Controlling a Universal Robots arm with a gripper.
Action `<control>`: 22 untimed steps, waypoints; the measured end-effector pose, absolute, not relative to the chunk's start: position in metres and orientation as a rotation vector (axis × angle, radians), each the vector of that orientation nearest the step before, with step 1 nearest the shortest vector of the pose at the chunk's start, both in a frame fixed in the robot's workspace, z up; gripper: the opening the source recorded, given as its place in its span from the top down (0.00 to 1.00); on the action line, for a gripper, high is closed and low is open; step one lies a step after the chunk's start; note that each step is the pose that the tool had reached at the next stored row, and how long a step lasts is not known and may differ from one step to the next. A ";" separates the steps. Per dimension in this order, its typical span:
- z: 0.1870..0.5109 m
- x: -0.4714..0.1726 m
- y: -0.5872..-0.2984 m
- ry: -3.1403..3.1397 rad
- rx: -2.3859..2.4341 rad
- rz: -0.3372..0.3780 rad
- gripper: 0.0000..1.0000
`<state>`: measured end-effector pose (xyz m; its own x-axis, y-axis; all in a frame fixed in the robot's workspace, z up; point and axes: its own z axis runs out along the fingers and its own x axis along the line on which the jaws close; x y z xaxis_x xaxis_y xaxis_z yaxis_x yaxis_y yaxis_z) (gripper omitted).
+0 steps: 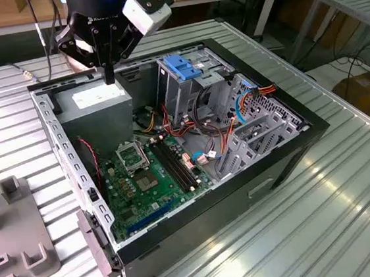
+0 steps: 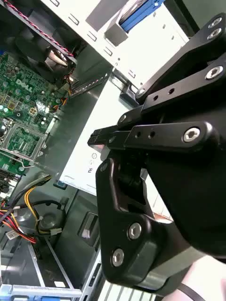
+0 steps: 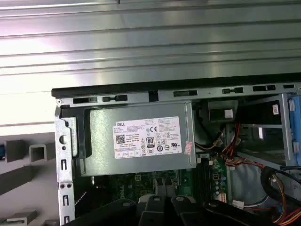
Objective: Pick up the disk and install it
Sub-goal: 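Reach for the disk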
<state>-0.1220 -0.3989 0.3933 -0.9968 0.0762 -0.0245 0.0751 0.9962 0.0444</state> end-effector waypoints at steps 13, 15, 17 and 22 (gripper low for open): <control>0.393 -0.131 -0.399 3.113 0.118 0.068 0.90; 0.393 -0.133 -0.399 3.112 0.118 0.068 0.90; 0.393 -0.135 -0.399 3.113 0.118 0.068 0.90; 0.393 -0.141 -0.399 3.112 0.118 0.068 0.90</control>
<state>-0.1408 -0.3989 0.3933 -0.9968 0.0763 -0.0245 0.0751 0.9962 0.0444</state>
